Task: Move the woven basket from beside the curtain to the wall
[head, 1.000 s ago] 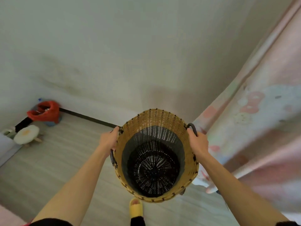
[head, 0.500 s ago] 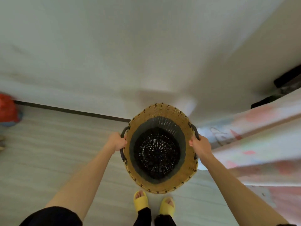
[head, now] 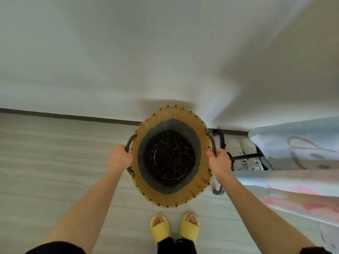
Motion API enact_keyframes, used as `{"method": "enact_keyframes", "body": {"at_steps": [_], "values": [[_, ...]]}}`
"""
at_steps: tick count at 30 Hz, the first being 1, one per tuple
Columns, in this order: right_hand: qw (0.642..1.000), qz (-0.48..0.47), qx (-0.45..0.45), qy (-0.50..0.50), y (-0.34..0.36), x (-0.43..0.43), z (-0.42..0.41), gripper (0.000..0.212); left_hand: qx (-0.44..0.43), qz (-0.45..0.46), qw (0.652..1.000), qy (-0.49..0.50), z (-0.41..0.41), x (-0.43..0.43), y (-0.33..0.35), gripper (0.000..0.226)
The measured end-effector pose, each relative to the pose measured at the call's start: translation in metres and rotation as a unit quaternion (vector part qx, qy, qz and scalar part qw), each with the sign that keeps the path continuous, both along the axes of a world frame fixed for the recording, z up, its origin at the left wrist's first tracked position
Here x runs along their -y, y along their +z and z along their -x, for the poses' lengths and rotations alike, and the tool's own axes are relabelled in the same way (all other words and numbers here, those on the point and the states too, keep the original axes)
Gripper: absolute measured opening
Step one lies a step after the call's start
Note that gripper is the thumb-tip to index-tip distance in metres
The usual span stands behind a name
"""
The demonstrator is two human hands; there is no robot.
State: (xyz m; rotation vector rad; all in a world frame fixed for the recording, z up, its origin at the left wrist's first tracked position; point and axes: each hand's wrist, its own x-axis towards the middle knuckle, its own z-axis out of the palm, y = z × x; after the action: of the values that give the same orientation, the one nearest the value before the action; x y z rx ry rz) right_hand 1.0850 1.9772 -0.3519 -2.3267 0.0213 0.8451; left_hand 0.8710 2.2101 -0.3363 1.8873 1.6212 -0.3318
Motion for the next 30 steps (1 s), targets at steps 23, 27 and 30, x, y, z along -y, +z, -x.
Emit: {"method": "enact_keyframes", "body": {"at_steps": [23, 27, 30], "values": [[0.941, 0.106, 0.072, 0.313, -0.012, -0.026, -0.027, 0.044, -0.105, -0.048, 0.962, -0.247, 0.013, 0.019, -0.044, 0.08], [0.956, 0.055, 0.083, 0.274, 0.045, -0.037, -0.038, 0.044, -0.078, 0.005, 0.969, -0.234, 0.016, 0.034, -0.056, 0.081], [0.965, -0.083, 0.128, 0.211, 0.125, -0.057, -0.049, 0.041, -0.074, 0.007, 0.974, -0.216, 0.016, 0.039, -0.053, 0.082]]}}
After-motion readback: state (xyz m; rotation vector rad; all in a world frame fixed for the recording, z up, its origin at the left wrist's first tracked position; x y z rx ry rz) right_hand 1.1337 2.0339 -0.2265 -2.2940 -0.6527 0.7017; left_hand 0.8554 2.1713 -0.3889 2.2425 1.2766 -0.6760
